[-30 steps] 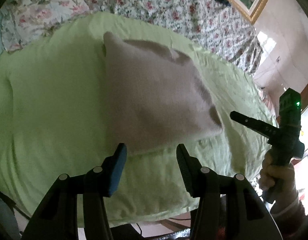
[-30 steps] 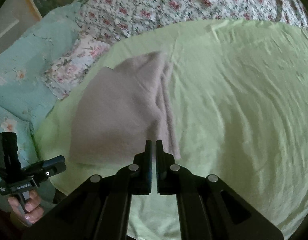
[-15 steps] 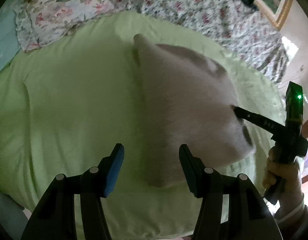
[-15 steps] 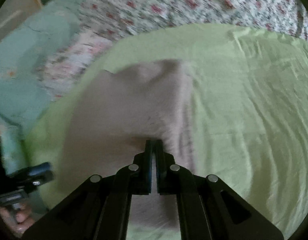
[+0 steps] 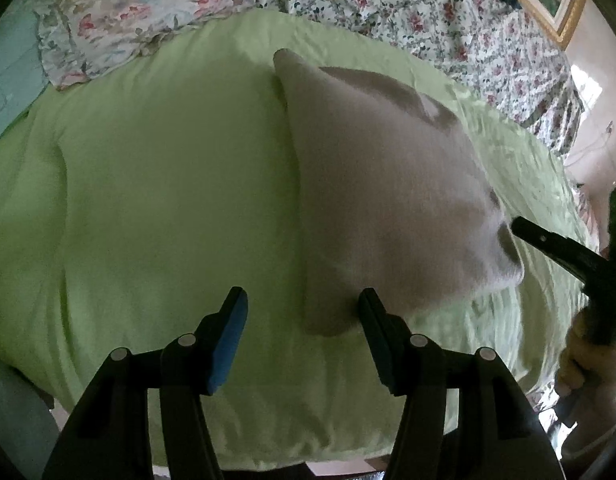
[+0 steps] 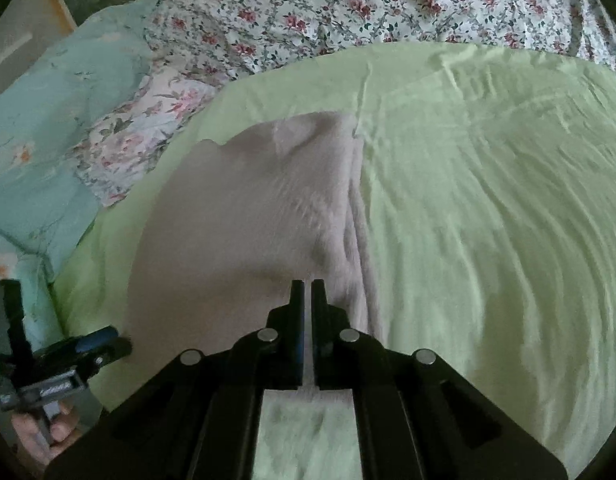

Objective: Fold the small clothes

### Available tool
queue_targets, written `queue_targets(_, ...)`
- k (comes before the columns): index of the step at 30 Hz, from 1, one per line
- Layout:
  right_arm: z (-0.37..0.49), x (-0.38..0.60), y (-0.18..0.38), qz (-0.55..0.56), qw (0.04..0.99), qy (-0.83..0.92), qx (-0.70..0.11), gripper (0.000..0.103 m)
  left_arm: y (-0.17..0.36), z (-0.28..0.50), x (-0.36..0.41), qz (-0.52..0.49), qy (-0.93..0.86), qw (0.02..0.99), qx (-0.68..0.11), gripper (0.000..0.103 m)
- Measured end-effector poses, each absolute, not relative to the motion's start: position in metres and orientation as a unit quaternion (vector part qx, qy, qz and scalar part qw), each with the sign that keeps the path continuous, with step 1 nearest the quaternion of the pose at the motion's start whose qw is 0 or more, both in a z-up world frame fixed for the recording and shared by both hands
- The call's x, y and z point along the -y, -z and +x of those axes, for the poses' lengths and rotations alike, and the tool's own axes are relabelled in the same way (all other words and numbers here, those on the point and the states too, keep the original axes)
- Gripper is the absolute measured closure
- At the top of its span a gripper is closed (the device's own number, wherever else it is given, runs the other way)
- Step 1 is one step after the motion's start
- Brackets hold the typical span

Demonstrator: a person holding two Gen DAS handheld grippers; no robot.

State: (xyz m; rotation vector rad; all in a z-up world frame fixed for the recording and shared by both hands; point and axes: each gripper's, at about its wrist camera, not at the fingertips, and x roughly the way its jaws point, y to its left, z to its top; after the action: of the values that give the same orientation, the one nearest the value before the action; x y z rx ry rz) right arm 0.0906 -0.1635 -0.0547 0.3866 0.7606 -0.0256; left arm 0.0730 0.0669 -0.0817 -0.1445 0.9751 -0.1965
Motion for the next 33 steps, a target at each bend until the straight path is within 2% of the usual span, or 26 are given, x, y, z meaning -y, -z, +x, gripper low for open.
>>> queue_targets(3, 0.069, 0.152, 0.054, 0.183, 0.91, 0.004, -0.373, 0.099, 0.082, 0.064, -0.066, -0.057, 0.093, 0.877, -0.468, 0.04)
queue_targets(8, 0.041, 0.14, 0.058, 0.164, 0.908, 0.006, -0.384, 0.099, 0.079, 0.048, -0.062, -0.033, 0.085, 0.882, -0.462, 0.024)
queue_targets(14, 0.014, 0.13, 0.066, 0.152, 0.903, 0.018, -0.402, 0.097, 0.08, 0.034, -0.057, -0.015, 0.086, 0.881, -0.466, 0.018)
queue_targets(15, 0.01, 0.128, 0.067, 0.151, 0.901, 0.017, -0.406, 0.088, 0.081, 0.031, -0.056, -0.016, 0.09, 0.879, -0.468, 0.018)
queue_targets(16, 0.007, 0.126, 0.069, 0.15, 0.9, 0.017, -0.408, 0.067, 0.082, 0.028, -0.055, -0.015, 0.093, 0.877, -0.471, 0.018)
queue_targets(18, 0.001, 0.123, 0.071, 0.147, 0.902, 0.015, -0.406, 0.037, 0.084, 0.023, -0.056, -0.011, 0.093, 0.877, -0.47, 0.018)
queue_targets(23, -0.008, 0.114, 0.072, 0.123, 0.905, 0.015, -0.408, 0.035, 0.087, 0.008, -0.054, 0.008, 0.1, 0.879, -0.466, 0.017)
queue_targets(28, -0.012, 0.11, 0.079, 0.127, 0.9, 0.004, -0.416, 0.022, 0.088, 0.0, -0.056, 0.024, 0.1, 0.879, -0.466, 0.016)
queue_targets(33, -0.01, 0.109, 0.082, 0.135, 0.898, -0.008, -0.419, 0.018, 0.082, 0.003, -0.057, 0.038, 0.089, 0.886, -0.454, 0.016)
